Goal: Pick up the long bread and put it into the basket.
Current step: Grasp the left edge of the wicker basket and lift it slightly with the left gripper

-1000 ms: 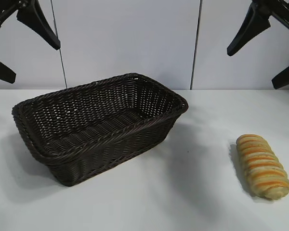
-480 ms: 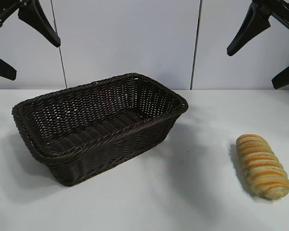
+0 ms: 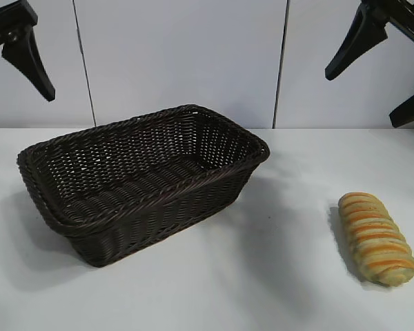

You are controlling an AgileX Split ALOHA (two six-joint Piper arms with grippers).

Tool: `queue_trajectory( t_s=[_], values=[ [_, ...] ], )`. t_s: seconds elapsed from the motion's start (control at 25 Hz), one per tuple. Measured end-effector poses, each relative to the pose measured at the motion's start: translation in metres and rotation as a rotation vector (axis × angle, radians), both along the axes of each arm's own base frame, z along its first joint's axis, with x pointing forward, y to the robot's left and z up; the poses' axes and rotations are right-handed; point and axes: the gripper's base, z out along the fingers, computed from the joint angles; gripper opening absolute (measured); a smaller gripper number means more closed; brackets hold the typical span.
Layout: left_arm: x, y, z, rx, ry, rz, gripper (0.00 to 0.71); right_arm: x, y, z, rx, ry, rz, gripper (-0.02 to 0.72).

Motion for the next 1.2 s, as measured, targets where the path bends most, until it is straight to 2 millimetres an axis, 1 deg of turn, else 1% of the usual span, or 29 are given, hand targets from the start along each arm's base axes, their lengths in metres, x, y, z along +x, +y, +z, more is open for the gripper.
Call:
queue_trajectory(
  t_s=[0.12,0.32,0.52,0.56,0.64,0.68,0.88,0.96,1.0,1.2],
  values=[
    [0.003,-0.002,-0.014,-0.007,0.021,0.022,0.659,0.000,0.000,0.000,0.007,0.000,-0.002,0.695],
    [0.014,-0.004,-0.046,0.004,0.085,0.047,0.659,0.000,0.001,0.000,0.009,0.000,-0.003,0.695],
    [0.019,-0.004,-0.072,0.022,0.143,0.057,0.657,0.000,0.001,0.000,0.010,0.000,-0.003,0.695],
    [0.020,-0.004,-0.076,0.025,0.151,0.058,0.647,0.000,0.001,0.000,0.010,0.000,-0.003,0.695],
    [0.021,-0.004,-0.081,0.029,0.162,0.060,0.592,0.000,0.001,0.000,0.010,0.000,-0.003,0.695],
    [0.021,-0.004,-0.082,0.030,0.167,0.060,0.542,0.000,0.001,0.000,0.010,-0.001,-0.004,0.695],
    [0.023,-0.006,-0.082,0.014,0.150,0.073,0.202,0.001,0.001,0.001,0.011,-0.004,-0.006,0.695],
    [0.024,-0.007,-0.082,0.004,0.147,0.078,0.106,0.001,0.001,0.001,0.011,-0.004,-0.006,0.695],
    [0.025,-0.007,-0.081,0.001,0.141,0.074,0.097,0.001,0.001,0.001,0.012,-0.004,-0.007,0.695],
    [0.027,-0.009,-0.077,-0.007,0.139,0.043,0.097,0.001,0.001,0.001,0.012,-0.004,-0.007,0.695]
  ],
)
